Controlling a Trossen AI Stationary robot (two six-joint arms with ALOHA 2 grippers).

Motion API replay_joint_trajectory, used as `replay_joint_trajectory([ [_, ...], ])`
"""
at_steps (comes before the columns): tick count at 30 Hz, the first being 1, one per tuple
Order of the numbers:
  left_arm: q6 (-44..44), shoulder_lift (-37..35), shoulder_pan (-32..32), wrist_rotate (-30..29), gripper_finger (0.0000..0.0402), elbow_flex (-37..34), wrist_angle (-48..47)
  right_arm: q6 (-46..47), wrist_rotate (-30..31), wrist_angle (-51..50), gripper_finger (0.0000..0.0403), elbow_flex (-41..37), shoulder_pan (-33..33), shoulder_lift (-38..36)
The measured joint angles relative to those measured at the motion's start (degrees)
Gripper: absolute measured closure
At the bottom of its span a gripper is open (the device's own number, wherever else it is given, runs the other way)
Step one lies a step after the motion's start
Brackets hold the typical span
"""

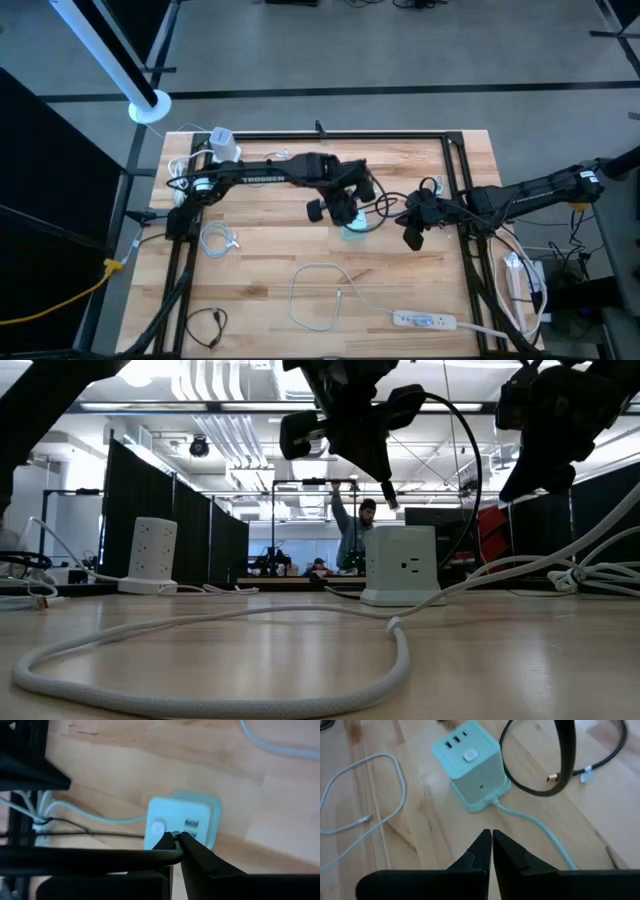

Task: Insert USB
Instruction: Insert the top black charger cable into the green outlet extension

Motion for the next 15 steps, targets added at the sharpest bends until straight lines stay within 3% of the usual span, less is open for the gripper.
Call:
replay_joint_trajectory([
  [10,8.4,-0.1,4.4,-10.1,0.0392,1.2,-1.5,6.9,0.9,1.2,0.0403,0.2,0.9,2.3],
  [12,7.3,-0.1,3.9,-14.6,0.0392,1.0,-1.6,5.6,2.2,1.1,0.0403,0.6,1.7,2.1],
  [15,5.7,-0.1,2.5,-11.3,0.0392,1.0,-1.5,2.7,3.7,1.4,0.0403,1.2,2.4,1.9],
])
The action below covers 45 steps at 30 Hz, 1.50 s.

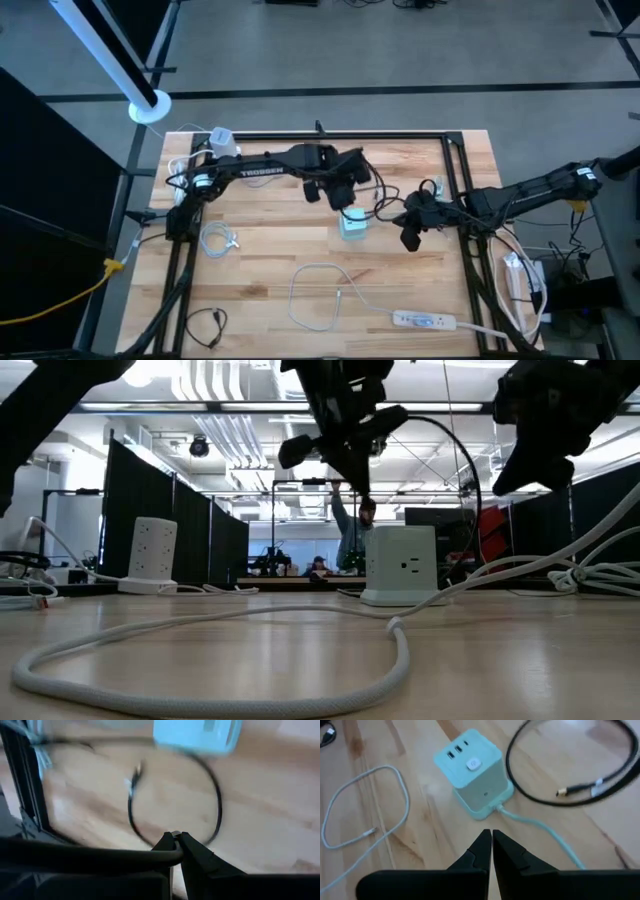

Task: Insert USB
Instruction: Insert the top black charger cable into the green outlet extension

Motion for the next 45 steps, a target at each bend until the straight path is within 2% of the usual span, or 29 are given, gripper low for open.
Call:
replay_joint_trajectory([
  [3,1.0,0.0,-1.0,8.3,0.0392,0.0,0.5,-1.7,0.1,0.1,0.0403,0.5,0.0,0.0],
  [4,1.1,0.0,-1.0,8.5,0.0392,0.0,1.4,-1.9,0.1,0.1,0.0403,0.7,0.0,0.0],
  [6,1.1,-0.1,-0.9,4.7,0.0392,0.1,2.7,-1.9,0.1,0.1,0.0403,0.8,0.0,0.0],
  [9,-0.1,0.0,-0.7,-4.1,0.0392,0.1,3.1,-2.1,0.6,0.0,0.0403,0.8,0.4,0.0],
  [11,-1.0,0.0,-0.8,-5.5,0.0392,0.1,3.0,-2.1,1.2,0.0,0.0403,0.8,1.0,0.0],
  [27,19.8,-0.5,0.1,14.3,0.0392,0.1,-6.3,3.7,2.4,0.4,0.0403,0.8,2.5,0.0],
  [31,25.3,-0.5,2.7,19.8,0.0392,0.1,-7.1,3.7,2.4,2.7,0.0403,0.8,2.5,0.0],
  [35,30.5,-0.5,7.7,21.6,0.0392,0.1,-6.8,3.0,5.4,3.9,0.0403,0.8,1.7,-0.7],
  [38,30.9,-0.8,10.5,26.0,0.0392,0.1,-5.0,0.9,8.4,3.6,0.0403,1.2,-0.3,-1.4],
  [41,30.2,-1.1,11.6,32.9,0.0392,0.1,-5.4,-3.7,7.4,3.7,0.0403,2.3,-3.3,-2.0],
  [45,28.0,-1.5,11.7,34.0,0.0392,0.1,-7.9,-8.0,5.8,5.0,0.0403,1.8,-5.2,0.3],
])
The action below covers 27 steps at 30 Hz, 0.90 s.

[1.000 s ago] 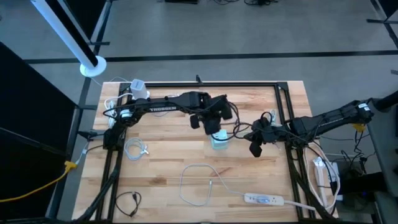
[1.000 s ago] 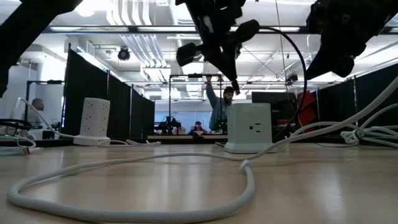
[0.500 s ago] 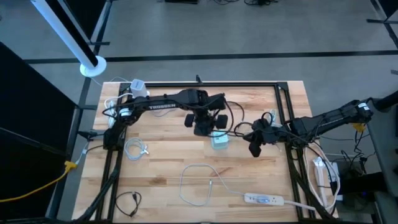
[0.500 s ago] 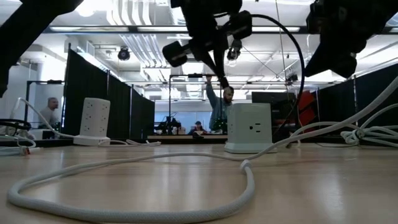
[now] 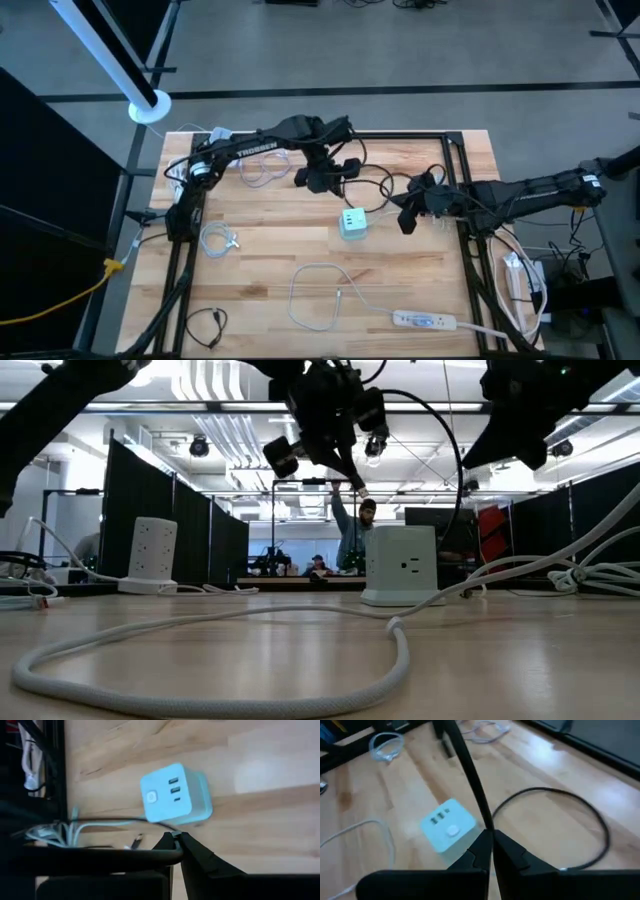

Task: Insert USB
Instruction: Insert the top black charger cable into the green outlet extension

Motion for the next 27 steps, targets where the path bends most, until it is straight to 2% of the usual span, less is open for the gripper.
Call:
replay_joint_trajectory([
  [12,-4.7,-1.8,0.8,-0.1,0.0392,0.0,-8.5,-10.6,-3.8,7.5,0.0403,-3.7,-2.0,12.6],
  [20,-4.8,-4.1,1.6,-0.5,0.0392,0.0,-8.1,-16.6,-5.4,19.6,0.0403,-3.7,-1.9,27.3],
  [24,-5.8,-4.0,1.6,-0.5,0.0392,0.0,-7.2,-19.4,-9.7,28.5,0.0403,-2.8,-1.9,33.3],
  [27,-6.3,-3.7,1.5,-0.5,0.0392,-0.1,-6.5,-22.5,-10.7,32.1,0.0403,-0.3,-1.9,37.4],
])
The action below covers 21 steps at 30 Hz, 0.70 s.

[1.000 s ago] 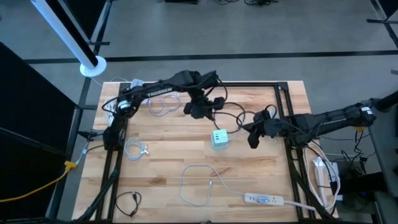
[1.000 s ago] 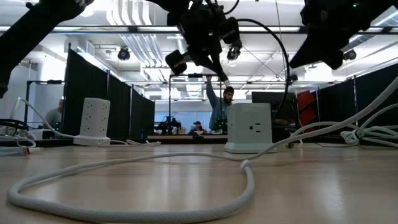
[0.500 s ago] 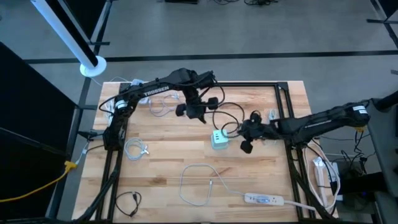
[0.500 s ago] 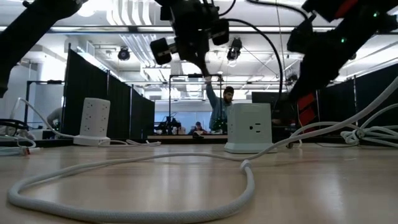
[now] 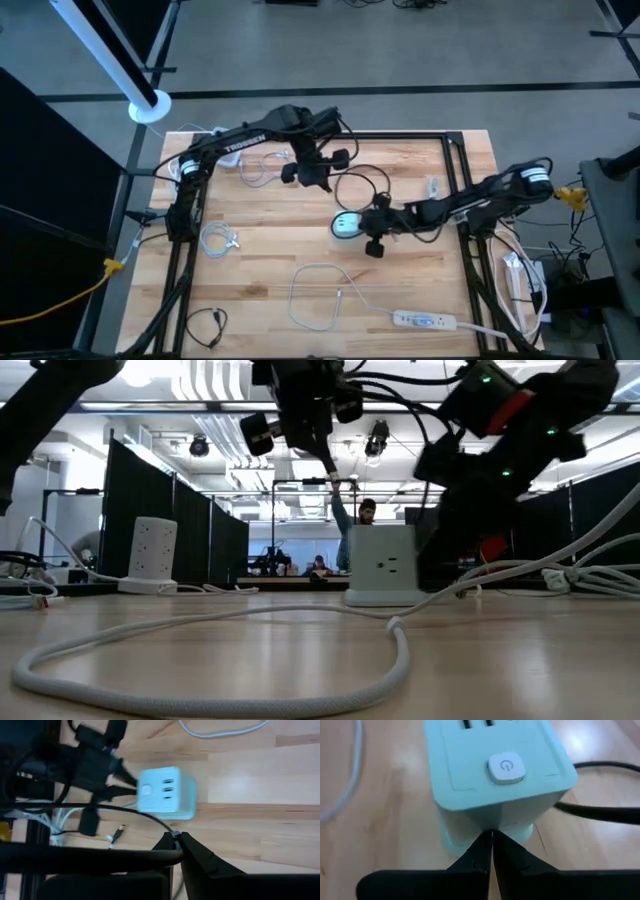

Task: Insert USB
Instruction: Insert the top black charger cable into the green outlet extension

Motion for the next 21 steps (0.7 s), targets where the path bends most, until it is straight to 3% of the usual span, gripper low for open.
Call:
replay_joint_trajectory([
  [14,1.8,0.2,-6.1,-4.0,0.0392,-7.6,8.3,6.7,4.2,-23.4,0.0403,2.3,4.3,-15.4],
  [21,6.6,2.5,-7.2,-4.1,0.0393,-7.6,8.8,12.9,8.0,-27.3,0.0403,2.3,5.3,-25.5],
])
